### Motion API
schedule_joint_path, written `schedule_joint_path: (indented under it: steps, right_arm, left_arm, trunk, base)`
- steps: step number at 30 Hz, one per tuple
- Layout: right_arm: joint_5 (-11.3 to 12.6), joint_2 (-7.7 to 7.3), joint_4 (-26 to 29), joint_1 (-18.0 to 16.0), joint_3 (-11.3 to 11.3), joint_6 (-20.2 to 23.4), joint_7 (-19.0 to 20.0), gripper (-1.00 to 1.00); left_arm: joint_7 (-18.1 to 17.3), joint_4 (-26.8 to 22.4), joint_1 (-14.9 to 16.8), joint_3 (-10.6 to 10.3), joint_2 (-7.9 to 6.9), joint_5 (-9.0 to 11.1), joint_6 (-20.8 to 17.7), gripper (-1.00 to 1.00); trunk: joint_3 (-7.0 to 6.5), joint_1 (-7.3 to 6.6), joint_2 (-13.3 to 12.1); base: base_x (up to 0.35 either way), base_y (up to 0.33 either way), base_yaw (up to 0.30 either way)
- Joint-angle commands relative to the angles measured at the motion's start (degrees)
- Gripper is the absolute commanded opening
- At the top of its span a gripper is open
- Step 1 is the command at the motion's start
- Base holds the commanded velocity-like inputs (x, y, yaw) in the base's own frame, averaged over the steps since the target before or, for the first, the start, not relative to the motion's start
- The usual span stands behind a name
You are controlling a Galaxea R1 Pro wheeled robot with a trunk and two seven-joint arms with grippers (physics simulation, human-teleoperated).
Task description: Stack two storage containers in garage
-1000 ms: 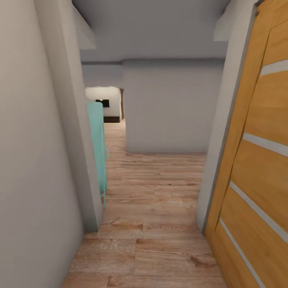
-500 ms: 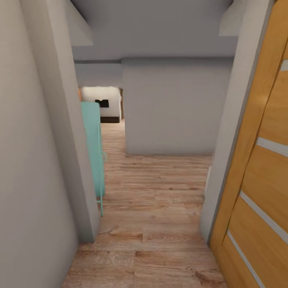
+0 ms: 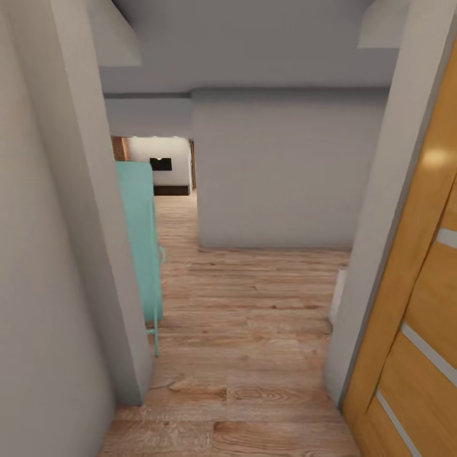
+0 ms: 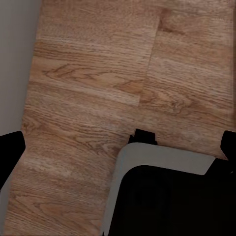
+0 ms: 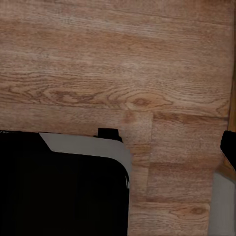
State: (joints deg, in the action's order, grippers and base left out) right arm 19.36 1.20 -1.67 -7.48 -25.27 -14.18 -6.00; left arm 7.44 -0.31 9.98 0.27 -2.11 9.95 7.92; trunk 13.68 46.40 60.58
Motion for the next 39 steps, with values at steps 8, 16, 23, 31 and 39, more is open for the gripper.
schedule_joint_path:
  steps: [8,16,23,31,39]
  right_arm:
    - [0.5,0.27,-0.25,-0.07,-0.48,-0.17,-0.06,1.0]
    - [0.5,0.28,-0.19,-0.07,-0.48,-0.29,-0.14,1.0]
    - [0.5,0.13,-0.19,-0.07,-0.48,-0.3,-0.15,1.0]
    - [0.5,0.15,-0.18,-0.07,-0.48,-0.32,-0.2,1.0]
    - [0.5,0.12,-0.18,-0.07,-0.45,-0.32,-0.2,1.0]
  left_arm:
    - [0.03,0.04,0.04,-0.02,0.08,0.33,0.17,1.0]
    - [0.03,0.04,0.04,-0.01,0.05,0.33,0.17,1.0]
    - [0.01,0.04,0.04,-0.01,0.01,0.33,0.17,1.0]
    - [0.03,0.04,0.04,-0.01,0.01,0.33,0.17,1.0]
    - [0.03,0.04,0.04,-0.01,0.01,0.33,0.17,1.0]
  trunk:
    - [0.07,0.04,0.05]
    - [0.07,0.04,0.05]
    - [0.07,0.04,0.05]
    - [0.07,0.04,0.05]
    - [0.07,0.04,0.05]
  base:
    - [0.326,0.0,0.0]
    - [0.326,0.0,0.0]
    - [0.326,0.0,0.0]
    - [0.326,0.0,0.0]
    - [0.326,0.0,0.0]
